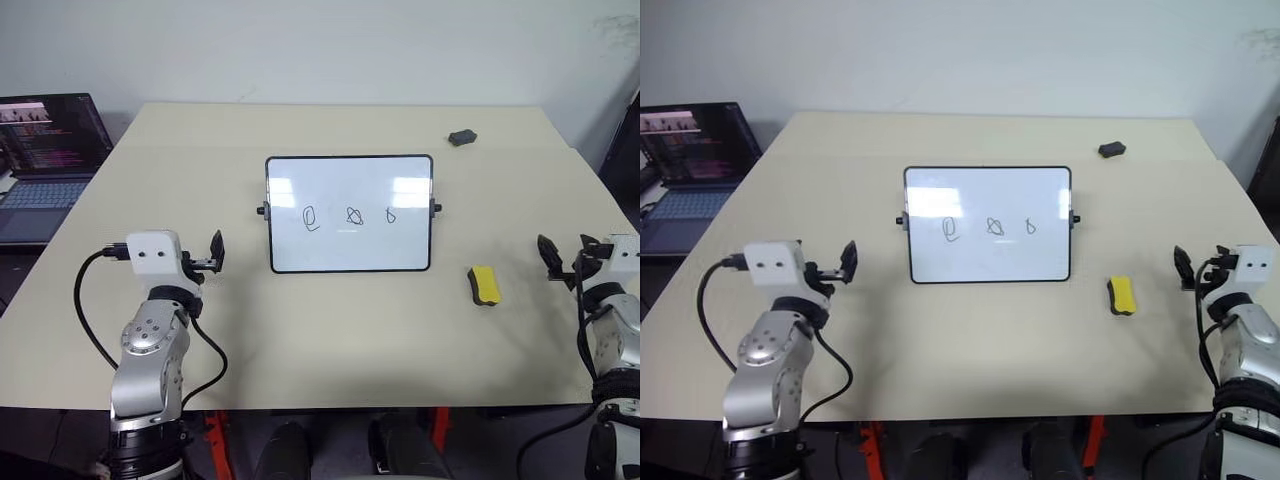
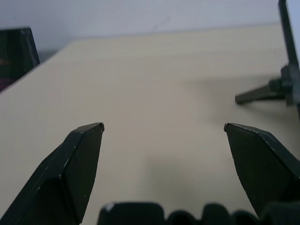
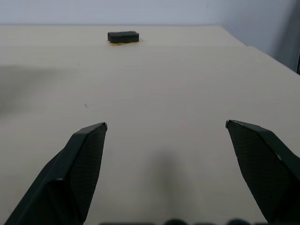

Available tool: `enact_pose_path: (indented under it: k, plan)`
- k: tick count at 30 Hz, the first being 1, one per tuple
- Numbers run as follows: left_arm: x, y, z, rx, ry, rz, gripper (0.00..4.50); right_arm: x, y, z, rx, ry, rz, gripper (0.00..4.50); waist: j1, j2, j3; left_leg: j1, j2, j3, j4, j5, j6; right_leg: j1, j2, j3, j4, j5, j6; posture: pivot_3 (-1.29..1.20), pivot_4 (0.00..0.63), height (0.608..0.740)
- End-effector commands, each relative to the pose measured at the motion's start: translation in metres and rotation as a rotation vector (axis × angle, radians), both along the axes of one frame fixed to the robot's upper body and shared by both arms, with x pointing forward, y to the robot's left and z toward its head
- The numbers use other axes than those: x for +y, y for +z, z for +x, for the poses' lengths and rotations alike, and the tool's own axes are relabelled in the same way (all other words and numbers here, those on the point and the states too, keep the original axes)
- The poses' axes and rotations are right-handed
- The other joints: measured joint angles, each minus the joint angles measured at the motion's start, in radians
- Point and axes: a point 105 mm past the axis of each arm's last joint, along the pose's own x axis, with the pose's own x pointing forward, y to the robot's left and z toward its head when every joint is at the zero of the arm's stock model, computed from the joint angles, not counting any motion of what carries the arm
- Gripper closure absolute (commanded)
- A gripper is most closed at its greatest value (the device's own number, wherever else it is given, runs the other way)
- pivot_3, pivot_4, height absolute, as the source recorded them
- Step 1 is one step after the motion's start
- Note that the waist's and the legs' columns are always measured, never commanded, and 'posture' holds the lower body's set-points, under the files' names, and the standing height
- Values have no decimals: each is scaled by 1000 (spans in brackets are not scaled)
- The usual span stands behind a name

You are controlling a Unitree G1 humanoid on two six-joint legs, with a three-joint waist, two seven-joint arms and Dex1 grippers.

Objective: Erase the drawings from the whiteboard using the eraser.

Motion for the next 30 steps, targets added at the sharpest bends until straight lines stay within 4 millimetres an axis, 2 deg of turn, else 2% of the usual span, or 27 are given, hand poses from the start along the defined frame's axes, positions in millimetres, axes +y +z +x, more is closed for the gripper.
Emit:
enact_pose_path:
  k: [1,5,8,12,14,16,20,21,25,27,30]
  plan:
    - [-1,-9,1,31,3,-15,0,-3,7,-6,-5,1,-9,84,0,0,0,0,0,0,0,0,0,0,0,0,0,0,0,0,150,740]
    - [5,-17,-1,42,70,-51,0,-3,-4,-16,28,-11,-4,84,0,0,0,0,-1,0,1,0,0,0,-1,1,0,0,1,0,150,740]
    - [-1,-2,-4,-17,-19,-47,0,-1,6,-17,-1,-9,-9,84,-3,0,0,1,0,0,1,0,0,0,-1,2,0,0,1,0,150,740]
    - [7,32,-8,-137,-128,-82,0,4,16,-19,-24,-12,6,84,-3,0,0,1,0,0,1,0,0,0,0,1,0,0,1,0,150,740]
    - [3,50,-10,-170,-234,-72,0,9,17,-21,-31,-19,44,84,-1,0,0,1,0,0,1,0,0,0,0,0,0,0,1,0,150,740]
    - [-11,65,-13,-164,-401,-41,0,20,16,-24,-30,26,148,84,-1,0,0,1,1,0,1,0,0,0,1,0,0,0,1,0,150,740]
    - [-33,87,-27,-93,-681,8,0,48,13,-38,-11,90,245,84,2,1,0,0,0,-2,0,0,0,0,0,0,0,0,1,0,150,740]
    - [-32,91,-30,-76,-722,16,0,57,15,-42,-13,97,265,84,2,1,0,-1,0,-4,0,0,0,0,0,-1,-1,0,1,0,150,740]
    - [-59,113,-35,3,-956,15,0,75,30,-60,-42,161,255,84,1,2,1,-1,-1,-6,1,0,0,0,0,-1,-1,-3,5,0,150,740]
    - [-72,111,-38,59,-1055,22,0,83,32,-66,-27,171,251,84,0,2,1,-1,-1,-6,1,0,0,0,0,-1,-1,-3,5,0,150,740]
    - [-91,92,-53,182,-1259,66,0,109,34,-72,25,214,244,84,-3,4,1,0,0,-5,0,0,0,0,1,0,0,-3,5,0,150,740]
